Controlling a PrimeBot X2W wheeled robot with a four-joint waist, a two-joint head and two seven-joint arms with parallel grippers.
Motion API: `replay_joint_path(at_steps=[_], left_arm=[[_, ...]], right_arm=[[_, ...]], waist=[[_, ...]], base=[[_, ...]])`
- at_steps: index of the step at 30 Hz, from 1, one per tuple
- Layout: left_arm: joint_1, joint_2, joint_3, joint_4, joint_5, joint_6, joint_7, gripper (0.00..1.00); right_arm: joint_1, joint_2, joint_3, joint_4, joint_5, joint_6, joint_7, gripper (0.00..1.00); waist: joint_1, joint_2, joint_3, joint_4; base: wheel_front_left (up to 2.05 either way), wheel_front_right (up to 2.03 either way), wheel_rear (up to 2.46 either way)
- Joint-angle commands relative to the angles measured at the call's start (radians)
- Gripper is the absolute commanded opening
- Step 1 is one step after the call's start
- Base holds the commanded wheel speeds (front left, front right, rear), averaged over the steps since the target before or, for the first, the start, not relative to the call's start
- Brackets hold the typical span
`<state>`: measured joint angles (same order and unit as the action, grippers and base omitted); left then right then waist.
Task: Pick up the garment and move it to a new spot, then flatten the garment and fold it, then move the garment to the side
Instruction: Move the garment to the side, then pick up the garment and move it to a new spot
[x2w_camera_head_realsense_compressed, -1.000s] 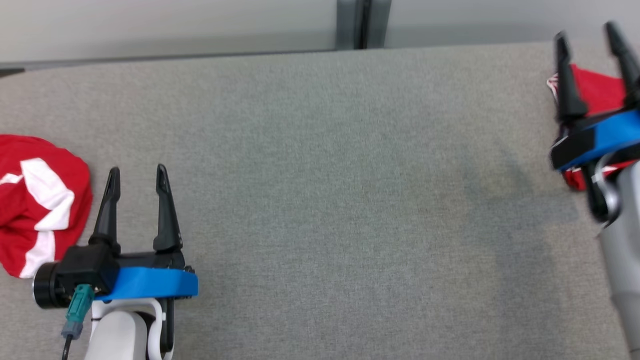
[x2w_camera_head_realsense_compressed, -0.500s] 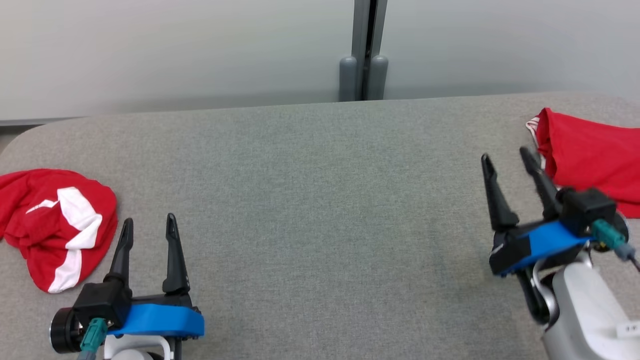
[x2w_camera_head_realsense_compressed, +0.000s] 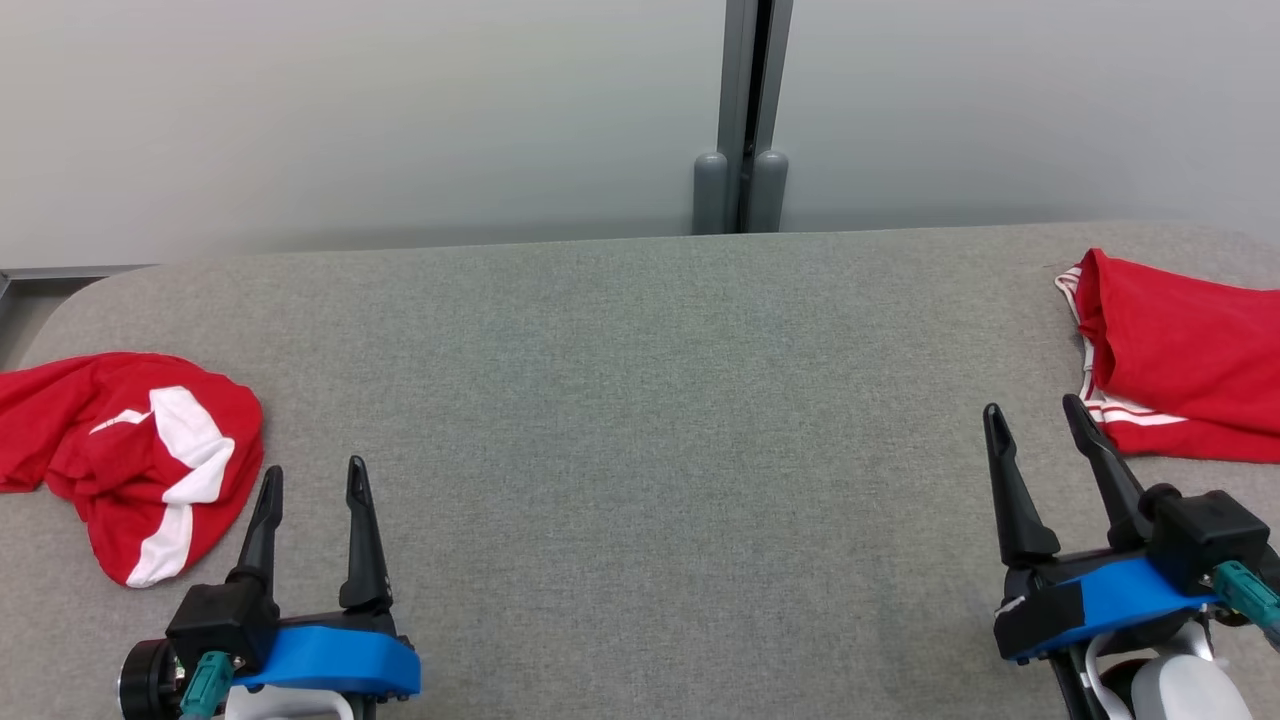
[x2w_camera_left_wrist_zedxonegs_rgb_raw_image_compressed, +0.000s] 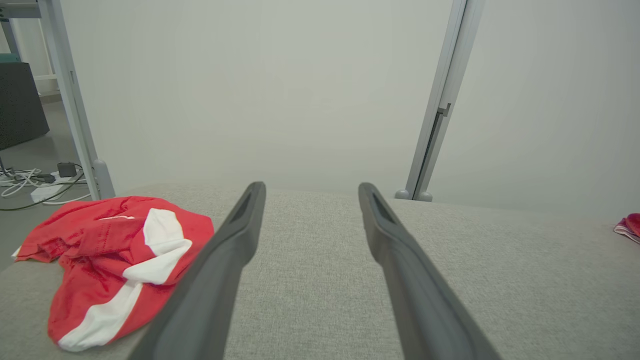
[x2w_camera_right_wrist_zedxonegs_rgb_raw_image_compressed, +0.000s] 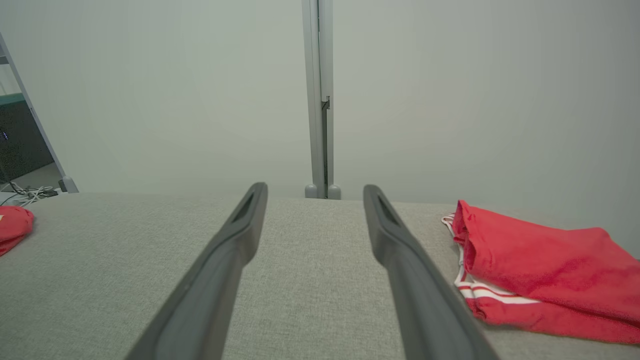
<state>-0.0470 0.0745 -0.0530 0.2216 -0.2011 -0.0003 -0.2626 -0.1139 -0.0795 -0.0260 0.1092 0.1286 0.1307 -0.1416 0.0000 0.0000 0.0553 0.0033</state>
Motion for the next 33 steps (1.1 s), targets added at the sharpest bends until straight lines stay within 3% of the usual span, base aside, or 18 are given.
replay_joint_path(at_steps=[1,13,26,33], left_arm=[[0.003,0.004,-0.004,-0.001,0.000,0.003,0.001,1.00],[0.001,0.016,-0.010,-0.016,-0.005,0.016,0.012,1.00],[-0.010,0.028,-0.013,-0.015,-0.013,0.026,0.014,1.00],[-0.021,0.033,-0.013,-0.021,-0.016,0.034,0.019,1.00]], right_arm=[[0.020,0.005,-0.006,-0.015,-0.008,0.000,0.007,1.00],[0.086,0.029,-0.043,-0.088,-0.016,0.000,0.056,1.00],[0.087,0.030,-0.042,-0.074,0.002,0.000,0.060,1.00],[0.085,0.029,-0.027,-0.061,0.014,0.000,0.050,1.00]], waist=[[0.0000,0.0000,0.000,0.002],[0.0000,0.0000,0.005,0.019],[0.0000,0.0000,0.011,0.038],[0.0000,0.0000,0.023,0.084]], base=[[0.00,0.00,0.00],[0.00,0.00,0.00],[0.00,0.00,0.00],[0.00,0.00,0.00]])
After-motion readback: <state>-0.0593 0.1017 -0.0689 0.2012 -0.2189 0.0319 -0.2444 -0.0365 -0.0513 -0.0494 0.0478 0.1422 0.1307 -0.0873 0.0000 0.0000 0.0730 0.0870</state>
